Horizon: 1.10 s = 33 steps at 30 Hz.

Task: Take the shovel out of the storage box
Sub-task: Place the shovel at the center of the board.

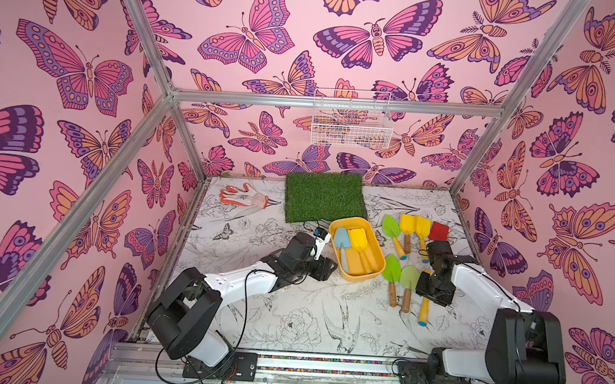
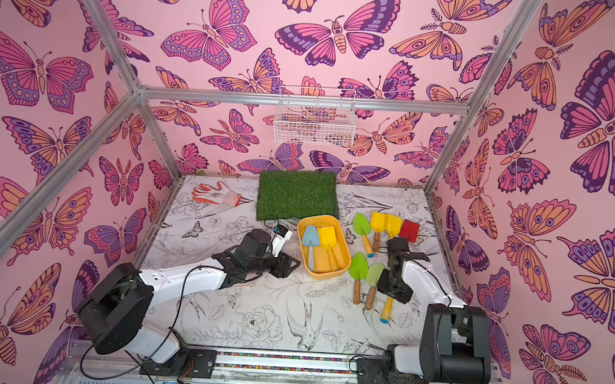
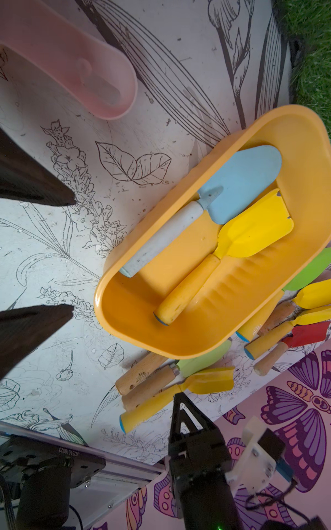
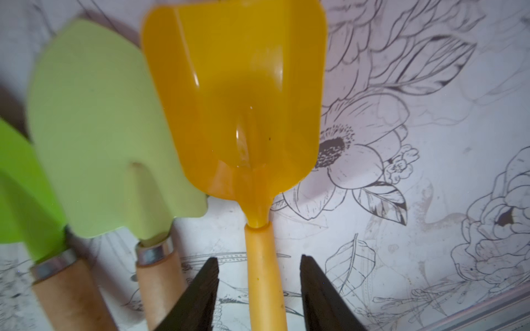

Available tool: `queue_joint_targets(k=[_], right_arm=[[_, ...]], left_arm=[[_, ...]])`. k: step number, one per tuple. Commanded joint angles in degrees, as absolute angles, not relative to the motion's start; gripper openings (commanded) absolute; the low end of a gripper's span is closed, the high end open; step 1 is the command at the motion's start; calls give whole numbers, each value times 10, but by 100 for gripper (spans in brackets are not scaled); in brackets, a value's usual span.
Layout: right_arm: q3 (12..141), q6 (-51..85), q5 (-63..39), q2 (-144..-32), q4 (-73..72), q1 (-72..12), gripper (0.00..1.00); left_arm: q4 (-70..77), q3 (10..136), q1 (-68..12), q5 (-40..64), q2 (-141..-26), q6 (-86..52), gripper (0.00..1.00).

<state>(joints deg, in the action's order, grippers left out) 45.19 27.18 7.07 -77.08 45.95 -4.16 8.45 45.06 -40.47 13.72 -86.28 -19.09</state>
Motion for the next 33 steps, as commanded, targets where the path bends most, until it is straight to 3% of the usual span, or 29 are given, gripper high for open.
queue_joint_targets(k=[1, 11, 19, 33], right_arm=[[478, 276, 54, -748, 476, -46, 48], [563, 217, 13, -758, 482, -140, 45], [668, 123, 0, -849, 489, -259, 45], [836, 122, -39, -1059, 500, -281, 47]], left_arm=[[76, 452, -401, 145, -868, -185, 60], [76, 453, -401, 148, -873, -187, 60], [76, 454, -401, 148, -877, -186, 60], [76, 453, -397, 143, -882, -181, 60]])
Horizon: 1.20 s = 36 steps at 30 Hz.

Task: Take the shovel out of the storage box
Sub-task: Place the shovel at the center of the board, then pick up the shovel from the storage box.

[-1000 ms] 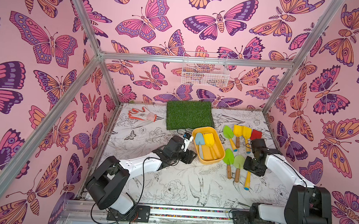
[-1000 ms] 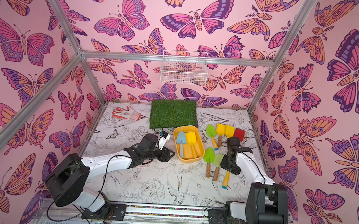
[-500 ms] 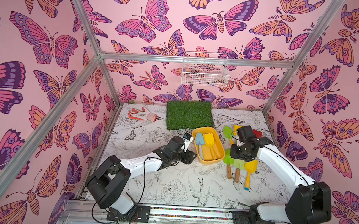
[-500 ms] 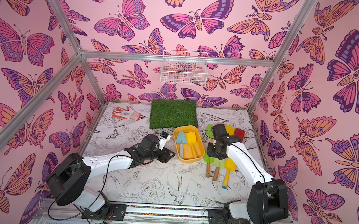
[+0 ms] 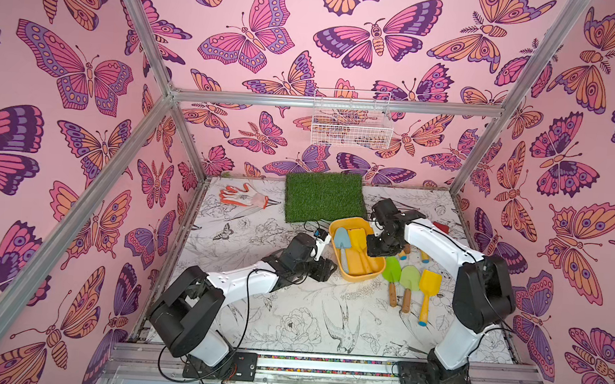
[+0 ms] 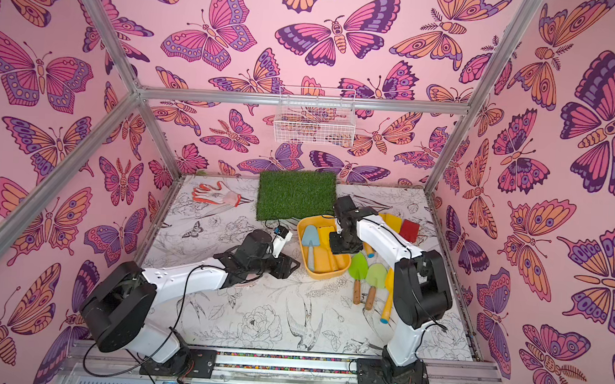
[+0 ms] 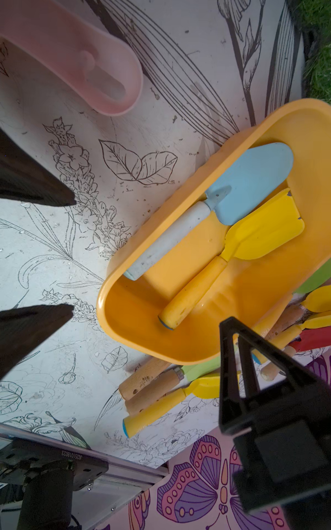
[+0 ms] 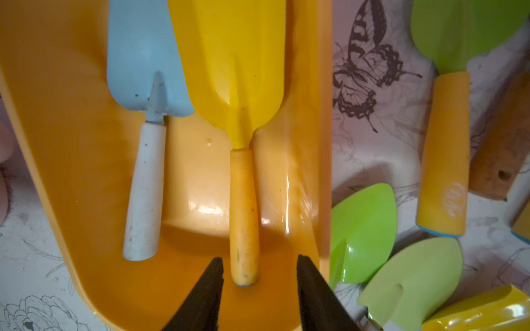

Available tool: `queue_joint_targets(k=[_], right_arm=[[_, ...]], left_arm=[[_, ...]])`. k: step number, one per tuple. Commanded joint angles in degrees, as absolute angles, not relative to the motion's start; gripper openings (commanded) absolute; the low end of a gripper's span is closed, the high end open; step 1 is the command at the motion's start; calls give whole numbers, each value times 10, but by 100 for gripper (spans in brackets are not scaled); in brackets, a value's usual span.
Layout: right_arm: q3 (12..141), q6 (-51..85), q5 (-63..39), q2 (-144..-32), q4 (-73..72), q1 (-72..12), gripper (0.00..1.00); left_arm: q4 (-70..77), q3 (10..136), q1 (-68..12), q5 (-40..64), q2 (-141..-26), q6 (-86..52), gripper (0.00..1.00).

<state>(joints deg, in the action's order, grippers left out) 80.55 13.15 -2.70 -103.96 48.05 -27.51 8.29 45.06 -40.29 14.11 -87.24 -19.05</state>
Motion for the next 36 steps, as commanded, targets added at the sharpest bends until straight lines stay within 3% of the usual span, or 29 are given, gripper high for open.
queue_joint_targets(k=[1, 5, 18, 33, 36], right_arm=[[843, 122, -39, -1070, 501, -283, 46], [878, 118, -49, -1119, 507, -288, 41], [942, 142, -7, -1212, 525, -297, 43], [961, 161, 25, -1252, 541, -303, 38], [963, 163, 20, -1253, 539, -303, 31]], left_arm=[[76, 453, -396, 142, -882, -180, 60], [75, 453, -394, 145, -881, -179, 60], [74, 453, -389, 146, -885, -176, 60], [74, 455, -386, 157, -891, -182, 60], [74, 455, -386, 156, -890, -181, 60]])
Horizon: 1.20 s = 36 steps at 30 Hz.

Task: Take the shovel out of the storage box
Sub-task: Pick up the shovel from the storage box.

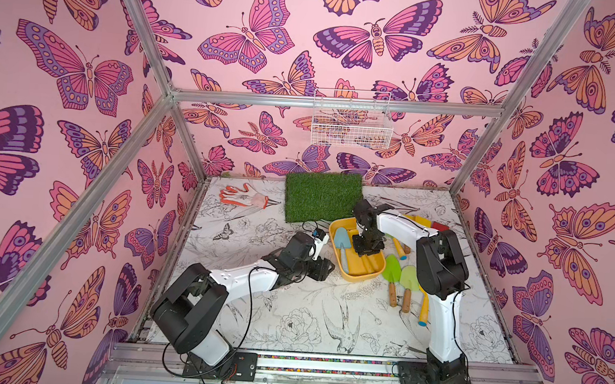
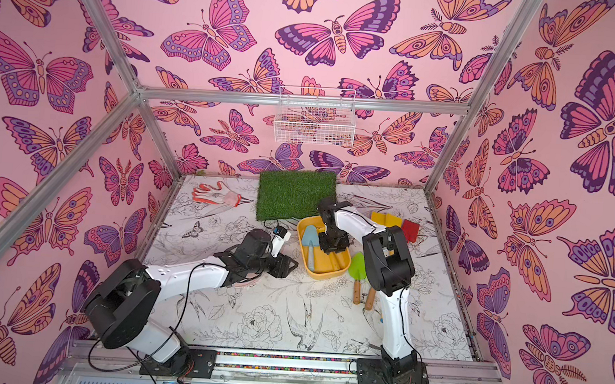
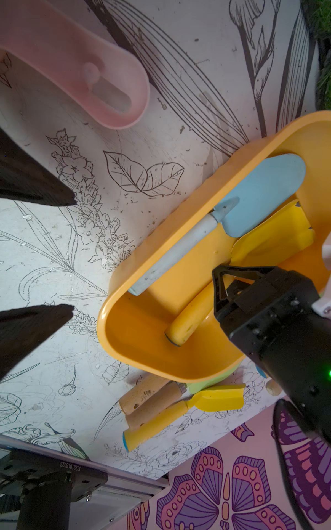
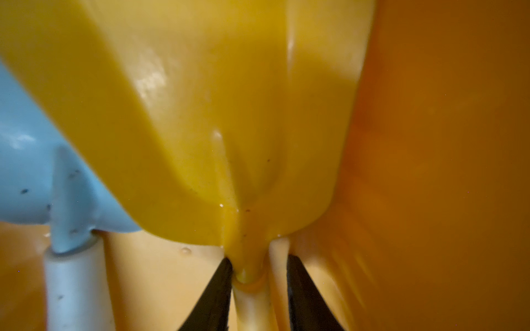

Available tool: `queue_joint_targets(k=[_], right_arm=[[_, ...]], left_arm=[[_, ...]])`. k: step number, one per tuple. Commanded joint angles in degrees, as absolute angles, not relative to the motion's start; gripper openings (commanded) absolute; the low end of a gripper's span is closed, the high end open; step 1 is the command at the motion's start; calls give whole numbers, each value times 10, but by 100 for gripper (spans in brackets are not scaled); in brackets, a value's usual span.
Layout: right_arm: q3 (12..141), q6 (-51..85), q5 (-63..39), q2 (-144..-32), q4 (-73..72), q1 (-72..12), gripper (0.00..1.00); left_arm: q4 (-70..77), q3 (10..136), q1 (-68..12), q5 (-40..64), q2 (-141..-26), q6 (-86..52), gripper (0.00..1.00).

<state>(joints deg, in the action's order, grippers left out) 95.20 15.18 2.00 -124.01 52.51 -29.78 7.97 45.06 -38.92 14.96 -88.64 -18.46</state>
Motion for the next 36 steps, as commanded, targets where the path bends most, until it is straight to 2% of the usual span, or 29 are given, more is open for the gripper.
queue_joint_targets(k=[1, 5, 10, 23, 36], right_arm=[[963, 163, 19, -1251, 537, -303, 29], [965, 164, 12, -1233, 534, -303, 21], [961, 167, 1, -1200, 530, -303, 16], [929, 190, -1, -1111, 532, -301, 15], [826, 223, 14, -983, 558, -259, 15]], left_arm=[[73, 454, -386, 155, -890, -180, 60], [73, 454, -386, 154, -891, -180, 60], [74, 457, -386, 156, -895, -182, 60], [74, 458, -385, 159, -896, -183, 60], [74, 459, -385, 163, -901, -185, 60]])
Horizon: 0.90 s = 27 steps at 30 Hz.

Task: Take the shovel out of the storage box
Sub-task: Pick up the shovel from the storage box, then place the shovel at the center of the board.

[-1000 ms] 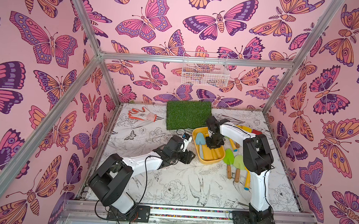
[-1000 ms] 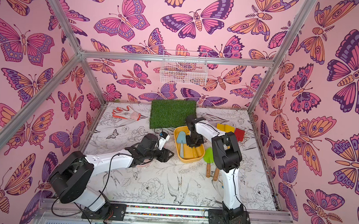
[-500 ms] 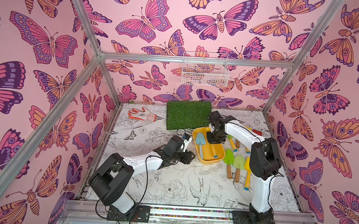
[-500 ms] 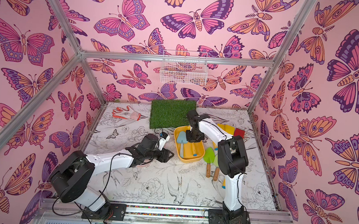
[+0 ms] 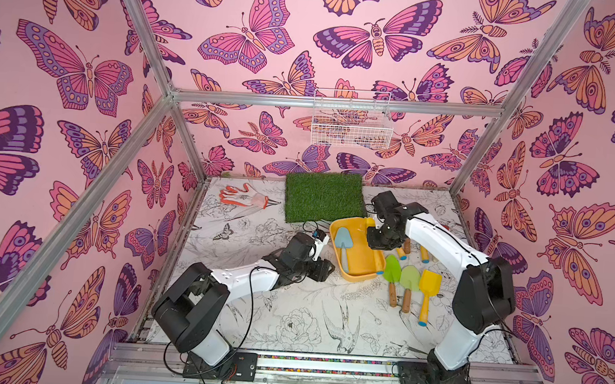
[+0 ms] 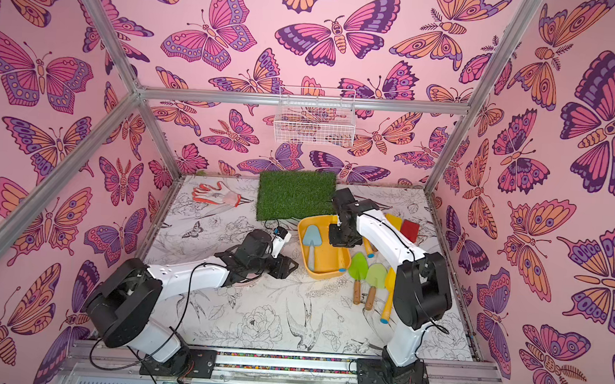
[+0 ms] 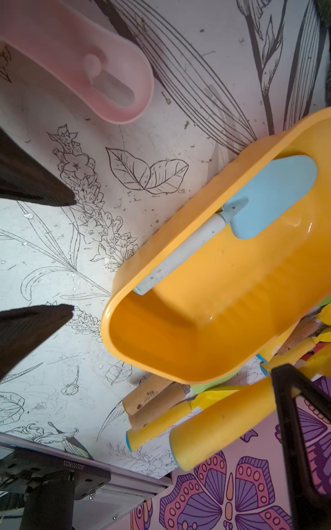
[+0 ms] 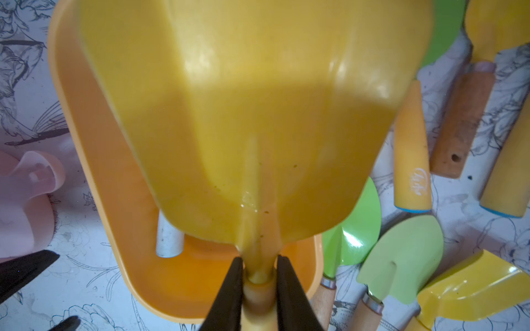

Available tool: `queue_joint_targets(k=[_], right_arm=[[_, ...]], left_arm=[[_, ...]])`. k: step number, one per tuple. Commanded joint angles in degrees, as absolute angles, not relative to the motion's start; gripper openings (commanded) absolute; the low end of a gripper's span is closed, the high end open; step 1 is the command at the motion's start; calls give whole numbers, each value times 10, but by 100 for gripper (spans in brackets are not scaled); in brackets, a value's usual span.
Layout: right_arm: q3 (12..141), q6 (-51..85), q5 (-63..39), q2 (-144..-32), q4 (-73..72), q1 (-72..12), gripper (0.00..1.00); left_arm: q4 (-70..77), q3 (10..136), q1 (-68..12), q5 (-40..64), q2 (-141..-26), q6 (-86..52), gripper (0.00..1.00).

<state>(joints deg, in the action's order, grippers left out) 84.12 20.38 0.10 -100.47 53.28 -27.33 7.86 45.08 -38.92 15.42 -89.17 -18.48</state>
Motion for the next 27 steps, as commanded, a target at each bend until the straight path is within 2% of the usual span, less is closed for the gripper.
queue_joint_targets(k=[1, 13, 27], right_arm=[[815, 228, 17, -972, 562, -251, 15], [644, 266, 16, -834, 542, -100, 16], [574, 209, 19, -848, 492, 73, 17]], left_arm=[[74, 460, -385, 163, -902, -184, 60], [73, 461, -386, 167, -904, -186, 60], [74, 461, -382, 170, -908, -187, 60]])
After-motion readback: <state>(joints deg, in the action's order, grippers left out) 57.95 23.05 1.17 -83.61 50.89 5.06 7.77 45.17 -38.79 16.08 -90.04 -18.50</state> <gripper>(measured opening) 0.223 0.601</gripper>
